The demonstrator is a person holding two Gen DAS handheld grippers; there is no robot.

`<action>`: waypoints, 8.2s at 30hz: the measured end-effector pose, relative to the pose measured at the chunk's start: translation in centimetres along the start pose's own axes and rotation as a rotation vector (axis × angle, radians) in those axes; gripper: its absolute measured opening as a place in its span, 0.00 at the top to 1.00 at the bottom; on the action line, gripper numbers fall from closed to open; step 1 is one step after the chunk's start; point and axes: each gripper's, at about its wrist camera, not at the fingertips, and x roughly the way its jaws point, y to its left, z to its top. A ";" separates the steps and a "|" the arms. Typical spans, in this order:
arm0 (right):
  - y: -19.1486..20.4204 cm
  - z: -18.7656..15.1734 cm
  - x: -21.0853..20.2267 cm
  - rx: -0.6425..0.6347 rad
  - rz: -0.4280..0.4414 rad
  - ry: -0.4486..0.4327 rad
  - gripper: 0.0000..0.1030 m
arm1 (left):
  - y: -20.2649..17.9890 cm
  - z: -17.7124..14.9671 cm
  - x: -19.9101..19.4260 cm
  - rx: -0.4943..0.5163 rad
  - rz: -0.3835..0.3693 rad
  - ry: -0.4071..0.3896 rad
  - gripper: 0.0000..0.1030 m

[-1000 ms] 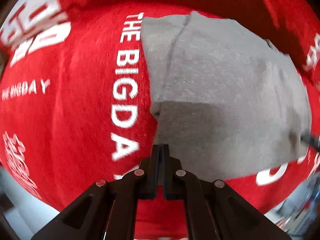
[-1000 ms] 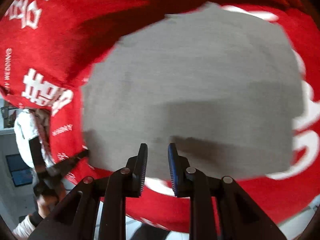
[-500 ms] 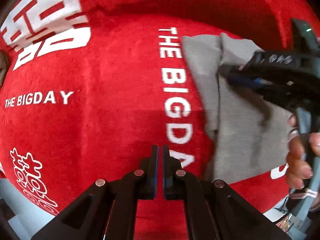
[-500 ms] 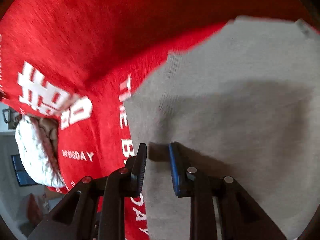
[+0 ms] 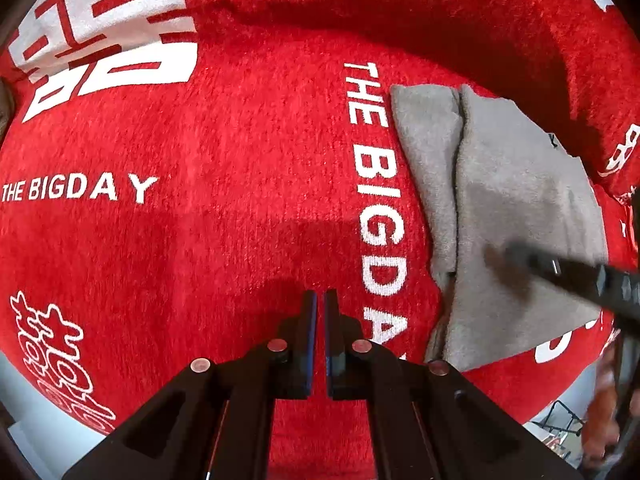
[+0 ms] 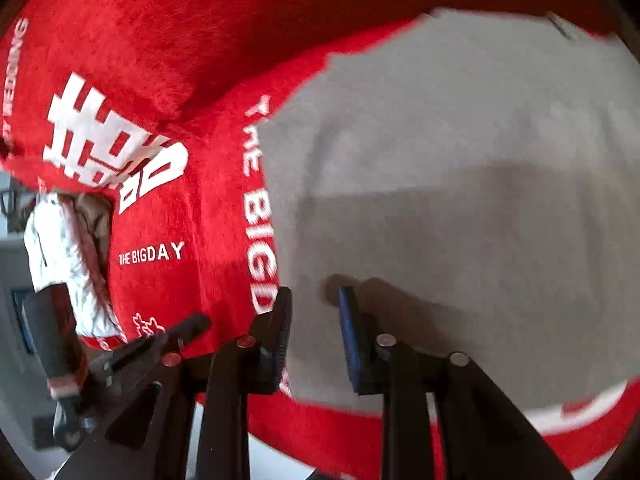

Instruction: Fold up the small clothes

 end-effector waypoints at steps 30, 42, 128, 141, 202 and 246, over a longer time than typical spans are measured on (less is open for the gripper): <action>-11.9 -8.2 -1.0 0.454 0.279 -0.046 0.40 | -4.4 0.8 6.9 0.003 0.066 0.069 0.01; -13.7 -8.6 1.1 0.619 0.463 -0.100 0.40 | -7.0 2.0 9.9 0.045 0.081 0.085 0.01; -25.1 1.0 -12.5 0.288 0.341 -0.170 0.81 | -42.1 8.6 4.1 0.570 -0.347 -0.134 0.82; -35.0 -2.9 -13.7 0.507 0.475 -0.172 0.75 | -54.2 1.5 11.4 0.943 0.017 -0.084 0.61; -35.5 7.6 -17.3 0.198 0.088 -0.148 0.83 | -36.6 3.1 12.1 0.294 0.140 -0.072 0.16; -32.7 -8.2 -18.5 0.246 -0.170 -0.056 0.91 | -34.5 -4.0 10.3 0.398 0.054 -0.013 0.16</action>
